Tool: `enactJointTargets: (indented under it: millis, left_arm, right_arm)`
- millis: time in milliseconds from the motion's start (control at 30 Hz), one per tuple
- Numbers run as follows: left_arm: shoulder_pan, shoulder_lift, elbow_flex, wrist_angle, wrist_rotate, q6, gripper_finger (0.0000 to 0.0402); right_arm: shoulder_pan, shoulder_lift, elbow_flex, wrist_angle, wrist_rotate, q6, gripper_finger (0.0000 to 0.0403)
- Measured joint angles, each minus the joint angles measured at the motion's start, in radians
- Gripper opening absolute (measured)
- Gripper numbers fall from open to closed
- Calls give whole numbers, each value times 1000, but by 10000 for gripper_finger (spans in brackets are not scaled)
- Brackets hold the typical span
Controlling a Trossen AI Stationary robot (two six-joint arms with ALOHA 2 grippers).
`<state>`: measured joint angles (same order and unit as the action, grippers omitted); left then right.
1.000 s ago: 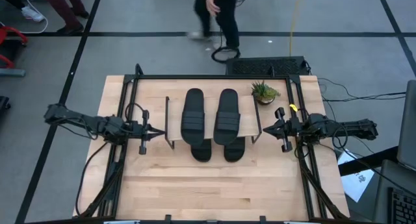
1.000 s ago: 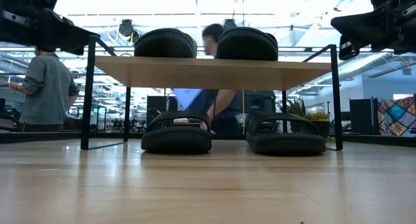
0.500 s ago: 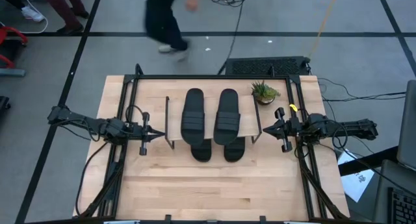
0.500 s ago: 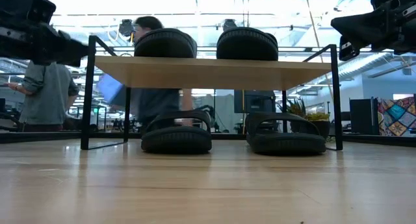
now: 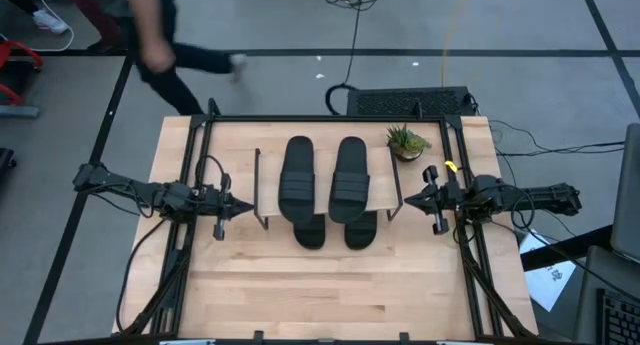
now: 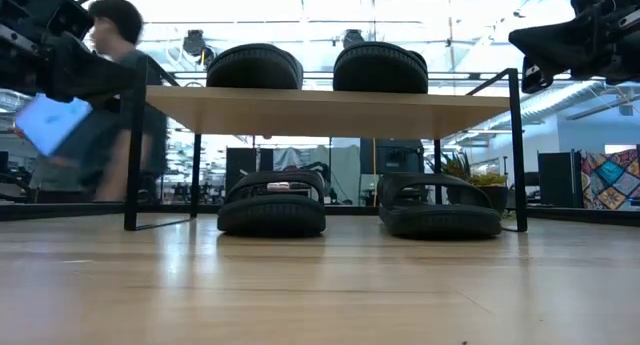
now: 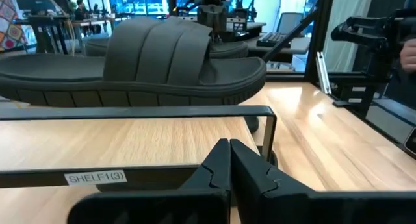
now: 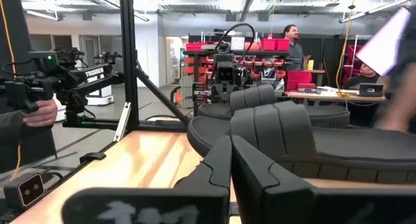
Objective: Pick and place slides into the shelf
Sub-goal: Return to Home Position
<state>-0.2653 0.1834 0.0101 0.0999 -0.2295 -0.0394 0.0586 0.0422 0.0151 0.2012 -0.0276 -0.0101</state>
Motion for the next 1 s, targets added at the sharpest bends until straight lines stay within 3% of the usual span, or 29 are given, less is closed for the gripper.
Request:
enactJointTargets:
  millis: [167, 400, 1000]
  left_arm:
    - [0, 1, 0, 0, -3, 20, 17]
    - [0, 1, 0, 1, -4, 33, 21]
    - [0, 1, 0, 1, -5, 33, 21]
  right_arm:
    - [1, 0, 0, -62, -1, -49, 0]
    - [2, 1, 0, -50, 0, 74, 0]
    - [2, 0, 0, -49, 0, 77, 0]
